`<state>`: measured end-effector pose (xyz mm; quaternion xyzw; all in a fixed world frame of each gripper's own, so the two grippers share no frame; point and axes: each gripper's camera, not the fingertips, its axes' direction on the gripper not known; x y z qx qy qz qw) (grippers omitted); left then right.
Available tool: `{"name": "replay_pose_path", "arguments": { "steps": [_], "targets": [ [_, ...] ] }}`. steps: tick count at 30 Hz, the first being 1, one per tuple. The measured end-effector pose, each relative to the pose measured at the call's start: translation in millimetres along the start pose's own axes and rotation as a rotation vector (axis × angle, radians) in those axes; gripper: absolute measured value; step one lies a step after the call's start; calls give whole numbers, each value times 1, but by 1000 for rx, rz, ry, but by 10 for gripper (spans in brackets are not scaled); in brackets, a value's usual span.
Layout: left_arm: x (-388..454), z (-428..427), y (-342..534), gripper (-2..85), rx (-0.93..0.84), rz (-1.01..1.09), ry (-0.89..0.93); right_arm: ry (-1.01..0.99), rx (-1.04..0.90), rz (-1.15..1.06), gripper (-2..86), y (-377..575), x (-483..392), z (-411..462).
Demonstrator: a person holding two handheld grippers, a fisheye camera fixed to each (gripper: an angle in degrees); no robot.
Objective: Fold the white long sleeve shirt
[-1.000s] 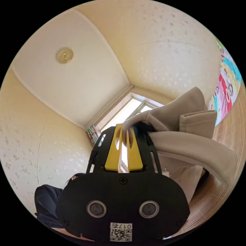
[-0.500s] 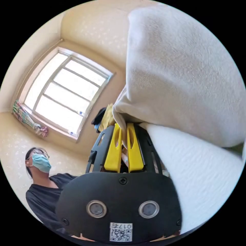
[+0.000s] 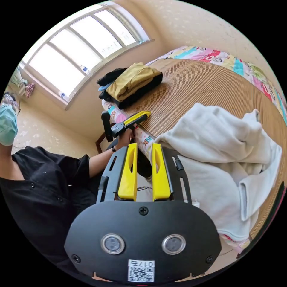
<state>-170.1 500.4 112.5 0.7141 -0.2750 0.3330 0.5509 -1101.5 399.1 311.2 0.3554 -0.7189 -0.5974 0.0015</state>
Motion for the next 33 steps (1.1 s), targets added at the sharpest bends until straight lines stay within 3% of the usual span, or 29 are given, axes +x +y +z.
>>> {"name": "replay_pose_path", "arguments": {
  "steps": [4,6,8,11,13,16,20,25,27,30,33],
  "targets": [
    [-2,1,-3,44,1,0,-3,274,291,281,127,22,56,-52],
    [-3,1,-4,45,3,-1,0,351,339,391,135,33,81,-53],
    [-5,2,-5,45,5,-2,5,301,295,438,137,34,107,-38],
    [-8,2,-5,47,9,-4,15,85,201,298,117,22,113,8],
    [-10,2,-6,47,12,-7,21,197,40,24,90,11,66,41],
    [-12,3,-7,45,13,-11,22,266,-39,-177,85,21,28,57],
    [-13,4,-8,43,15,-12,17,224,75,-41,79,47,50,49],
    [-15,5,-8,40,21,-20,24,-120,504,81,60,140,115,48],
    [-16,6,-7,39,23,-25,26,-161,531,96,57,149,122,44],
    [-17,6,-6,32,32,-36,24,-61,549,35,59,157,108,39],
    [-17,7,-6,19,32,-40,21,-129,554,51,60,163,120,28]
  ]
}}
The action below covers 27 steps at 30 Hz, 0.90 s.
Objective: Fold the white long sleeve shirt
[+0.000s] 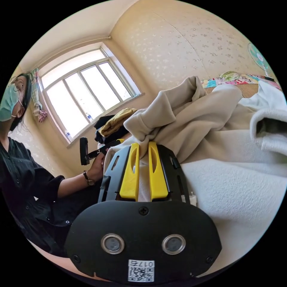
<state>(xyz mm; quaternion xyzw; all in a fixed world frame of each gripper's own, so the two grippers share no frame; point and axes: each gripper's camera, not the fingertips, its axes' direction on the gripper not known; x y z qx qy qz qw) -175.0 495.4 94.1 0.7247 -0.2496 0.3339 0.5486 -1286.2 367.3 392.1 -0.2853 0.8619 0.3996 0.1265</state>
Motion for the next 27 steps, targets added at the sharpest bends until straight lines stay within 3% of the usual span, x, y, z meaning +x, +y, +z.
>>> {"name": "replay_pose_path", "arguments": {
  "steps": [27],
  "targets": [
    [7,19,6,-7,10,-19,15,-36,42,-3,55,-33,2,-68]
  ]
}}
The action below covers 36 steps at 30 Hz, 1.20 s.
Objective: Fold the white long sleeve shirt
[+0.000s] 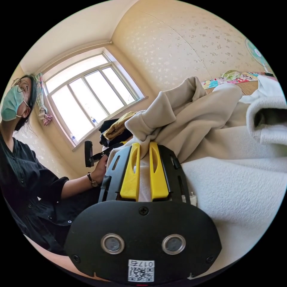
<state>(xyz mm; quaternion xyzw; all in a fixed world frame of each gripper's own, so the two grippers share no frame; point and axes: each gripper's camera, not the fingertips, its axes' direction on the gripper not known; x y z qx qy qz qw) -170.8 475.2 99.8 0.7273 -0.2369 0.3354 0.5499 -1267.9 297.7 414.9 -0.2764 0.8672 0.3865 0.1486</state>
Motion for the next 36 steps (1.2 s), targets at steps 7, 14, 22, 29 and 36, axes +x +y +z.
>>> {"name": "replay_pose_path", "arguments": {
  "steps": [7,14,22,29,36],
  "targets": [
    [6,9,3,-8,1,-3,0,-5,4,3,55,-16,1,-8],
    [13,18,6,-9,6,-7,7,-11,6,6,55,-31,2,-13],
    [23,30,10,-10,10,-13,11,-30,12,8,53,-50,5,-18],
    [34,42,13,-10,16,-13,16,-37,13,11,53,-65,7,-20],
    [46,54,16,-10,18,-14,13,-45,17,11,53,-80,8,-21]
  ]
}}
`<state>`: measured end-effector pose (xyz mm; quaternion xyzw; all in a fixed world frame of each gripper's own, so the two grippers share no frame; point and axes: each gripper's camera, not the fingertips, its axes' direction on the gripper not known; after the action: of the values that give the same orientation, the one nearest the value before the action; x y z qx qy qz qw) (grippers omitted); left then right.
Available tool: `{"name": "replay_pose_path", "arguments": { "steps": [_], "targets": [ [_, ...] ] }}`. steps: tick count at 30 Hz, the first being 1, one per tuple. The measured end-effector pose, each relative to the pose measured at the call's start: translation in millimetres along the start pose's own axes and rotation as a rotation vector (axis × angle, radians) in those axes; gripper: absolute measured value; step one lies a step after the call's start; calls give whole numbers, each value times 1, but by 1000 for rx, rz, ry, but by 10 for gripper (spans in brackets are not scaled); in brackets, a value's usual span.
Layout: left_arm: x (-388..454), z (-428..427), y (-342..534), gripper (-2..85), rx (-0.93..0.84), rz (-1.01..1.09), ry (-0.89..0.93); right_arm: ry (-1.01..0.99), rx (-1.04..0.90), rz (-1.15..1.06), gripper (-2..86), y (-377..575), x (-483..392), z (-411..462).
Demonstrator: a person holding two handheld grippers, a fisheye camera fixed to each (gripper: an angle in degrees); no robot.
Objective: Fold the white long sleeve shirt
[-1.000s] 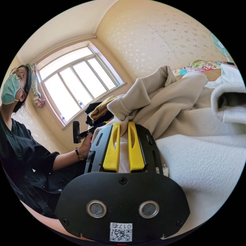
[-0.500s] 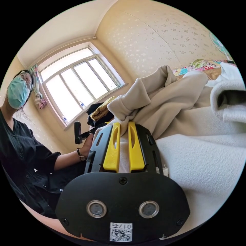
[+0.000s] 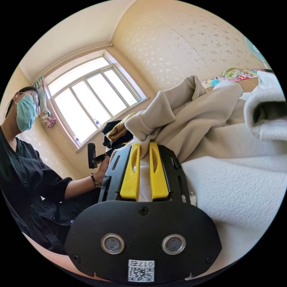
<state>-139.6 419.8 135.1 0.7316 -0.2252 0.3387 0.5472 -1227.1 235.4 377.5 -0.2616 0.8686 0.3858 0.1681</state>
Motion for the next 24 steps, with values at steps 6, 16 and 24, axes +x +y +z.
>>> {"name": "replay_pose_path", "arguments": {
  "steps": [6,16,24],
  "targets": [
    [11,11,2,-9,2,-1,3,-6,11,-5,53,-11,-1,-1],
    [24,18,-5,53,-56,-18,185,-32,30,5,57,-25,4,-4],
    [145,15,-37,78,-198,500,457,-87,36,27,57,-32,13,-6]
  ]
}}
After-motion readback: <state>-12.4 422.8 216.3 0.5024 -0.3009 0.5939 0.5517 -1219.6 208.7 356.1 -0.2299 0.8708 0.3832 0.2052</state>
